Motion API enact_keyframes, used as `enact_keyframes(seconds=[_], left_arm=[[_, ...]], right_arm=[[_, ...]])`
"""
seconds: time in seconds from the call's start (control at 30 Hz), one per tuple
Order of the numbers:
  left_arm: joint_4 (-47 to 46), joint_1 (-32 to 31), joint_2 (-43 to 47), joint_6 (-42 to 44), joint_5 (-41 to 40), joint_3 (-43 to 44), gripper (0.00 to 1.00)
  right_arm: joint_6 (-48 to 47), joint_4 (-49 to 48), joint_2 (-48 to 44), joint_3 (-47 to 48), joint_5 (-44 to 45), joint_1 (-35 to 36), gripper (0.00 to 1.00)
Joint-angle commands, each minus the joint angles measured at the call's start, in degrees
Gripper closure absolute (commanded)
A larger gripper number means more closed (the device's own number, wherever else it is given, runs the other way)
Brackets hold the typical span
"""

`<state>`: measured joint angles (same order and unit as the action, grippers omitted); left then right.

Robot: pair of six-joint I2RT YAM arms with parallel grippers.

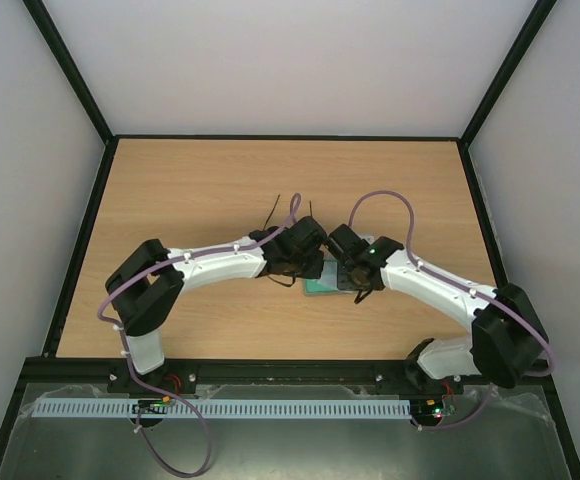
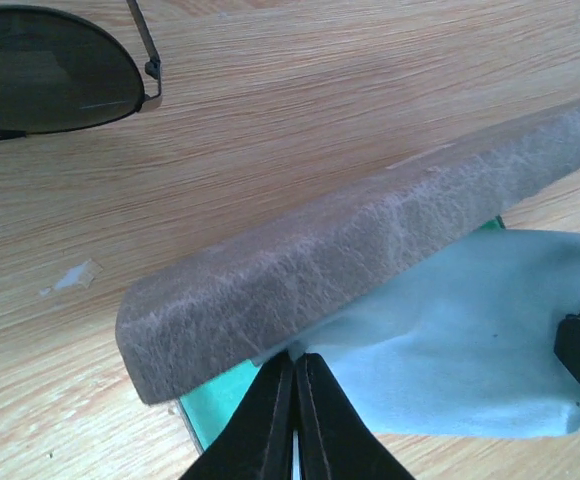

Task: Organize the sunglasses
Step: Place the glasses cleaning cloth in the sunglasses case.

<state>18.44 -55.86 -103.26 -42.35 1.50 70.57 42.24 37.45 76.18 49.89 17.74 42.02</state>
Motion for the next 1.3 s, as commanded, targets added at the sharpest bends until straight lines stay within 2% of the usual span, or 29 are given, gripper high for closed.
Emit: enact_keyframes(seconds=[0.0, 0.77, 1.27], left_arm=[[0.8, -2.6, -1.8, 0.3, 0.3, -1.0, 0.98], [-0.6, -5.1, -0.7, -3.3, -0.5, -4.0, 0.98], [-0.1, -6.3, 0.2, -5.0, -4.4, -5.4, 0.98]], right_arm=[[-3.7, -1.9, 2.4, 2.5, -0.3, -2.6, 0.99], [-7.7, -6.6, 6.7, 3.0, 4.6, -3.2, 0.99], [-7.2, -8.5, 4.0, 0.0, 2.2, -3.2, 0.99]])
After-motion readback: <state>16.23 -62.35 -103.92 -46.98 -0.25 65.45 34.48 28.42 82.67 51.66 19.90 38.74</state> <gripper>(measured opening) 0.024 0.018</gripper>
